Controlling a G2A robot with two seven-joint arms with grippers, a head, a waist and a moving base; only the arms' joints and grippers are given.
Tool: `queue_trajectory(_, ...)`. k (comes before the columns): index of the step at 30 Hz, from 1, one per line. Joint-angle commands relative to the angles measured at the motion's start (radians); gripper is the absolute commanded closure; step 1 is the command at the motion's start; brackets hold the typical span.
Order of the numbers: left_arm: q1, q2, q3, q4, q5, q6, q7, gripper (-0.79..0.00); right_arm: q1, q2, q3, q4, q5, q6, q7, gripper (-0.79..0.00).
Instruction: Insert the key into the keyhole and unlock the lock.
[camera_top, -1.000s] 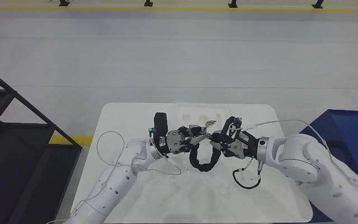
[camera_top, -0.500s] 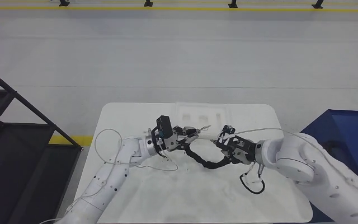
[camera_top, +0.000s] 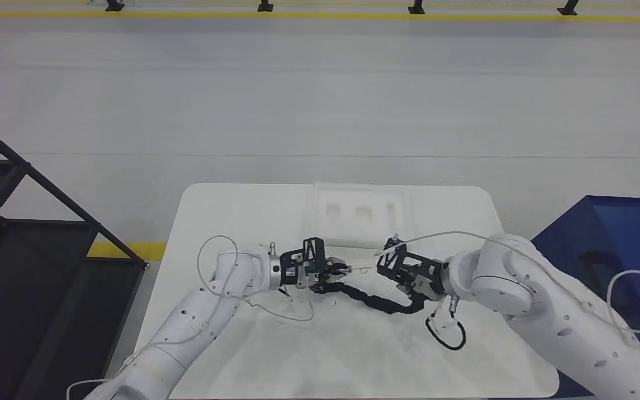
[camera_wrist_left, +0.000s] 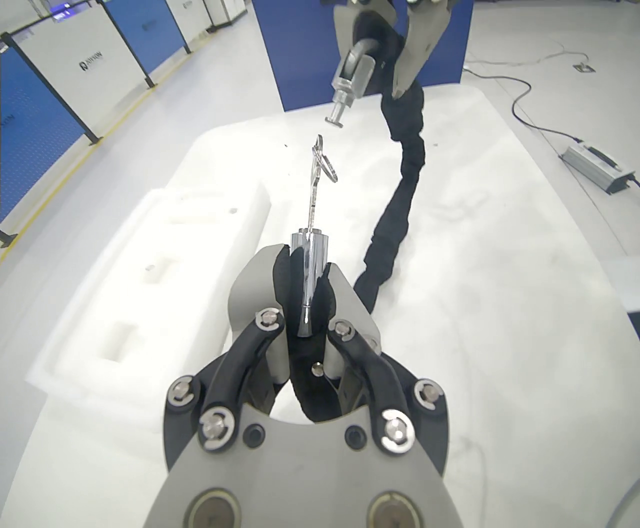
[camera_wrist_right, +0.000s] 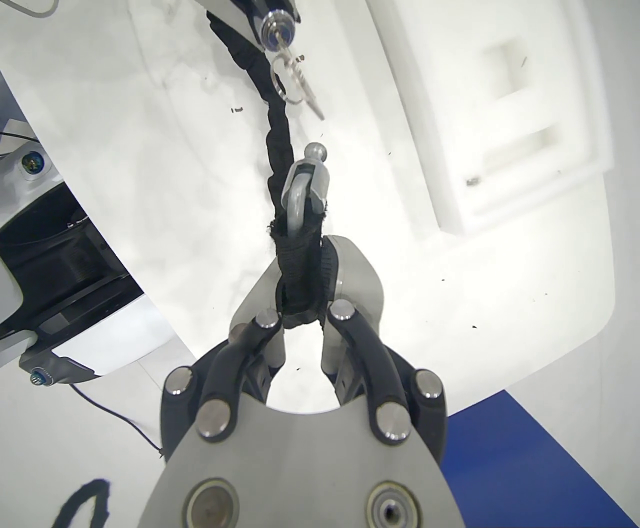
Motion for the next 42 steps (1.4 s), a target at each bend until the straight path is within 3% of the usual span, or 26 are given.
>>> queue_trajectory(1,-0.009,0.000,0.015,0.017,0.018,-0.013,0.002,-0.188,0.006,-0.006,-0.011,0.014,0.004,-0.003,-0.003,-0.360)
queue_trajectory(2,-0.013,-0.001,0.022,0.032,0.019,-0.022,0.004,-0.348,0.009,-0.009,-0.017,0.022,0.007,-0.004,-0.005,-0.366)
queue_trajectory(3,-0.015,-0.001,0.025,0.039,0.019,-0.028,0.003,-0.785,0.010,-0.011,-0.019,0.026,0.009,-0.005,-0.006,-0.376)
queue_trajectory(7,-0.033,-0.005,0.032,0.068,-0.016,-0.055,-0.010,-0.785,0.012,-0.016,-0.014,0.034,0.029,-0.007,-0.038,-0.474)
queue_trajectory(9,-0.040,-0.006,0.027,0.080,-0.057,-0.087,-0.008,-0.785,0.009,-0.016,0.002,0.030,0.045,-0.012,-0.070,-0.582)
queue_trajectory(11,-0.059,-0.005,0.019,0.083,-0.096,-0.120,-0.022,-0.785,0.003,-0.013,0.027,0.026,0.061,-0.024,-0.108,-0.754)
queue_trajectory(12,-0.062,-0.005,0.020,0.082,-0.112,-0.120,-0.021,-0.785,0.002,-0.012,0.035,0.025,0.066,-0.029,-0.122,-0.785)
queue_trajectory(16,-0.103,0.008,0.044,0.074,-0.222,-0.120,-0.029,-0.785,-0.007,-0.009,0.083,0.026,0.093,-0.052,-0.203,-0.785)
queue_trajectory(23,-0.258,0.071,0.133,0.033,-0.474,-0.120,-0.141,-0.785,0.006,-0.016,0.161,0.063,0.189,-0.074,-0.396,-0.785)
queue_trajectory(34,-0.552,0.176,0.297,0.022,-0.872,-0.120,-0.339,-0.785,0.189,-0.055,0.133,0.184,0.244,-0.251,-0.411,-0.785)
queue_trajectory(42,-0.744,0.192,0.465,0.098,-1.090,-0.120,-0.452,-0.785,0.328,-0.092,0.080,0.324,0.305,-0.360,-0.408,-0.785)
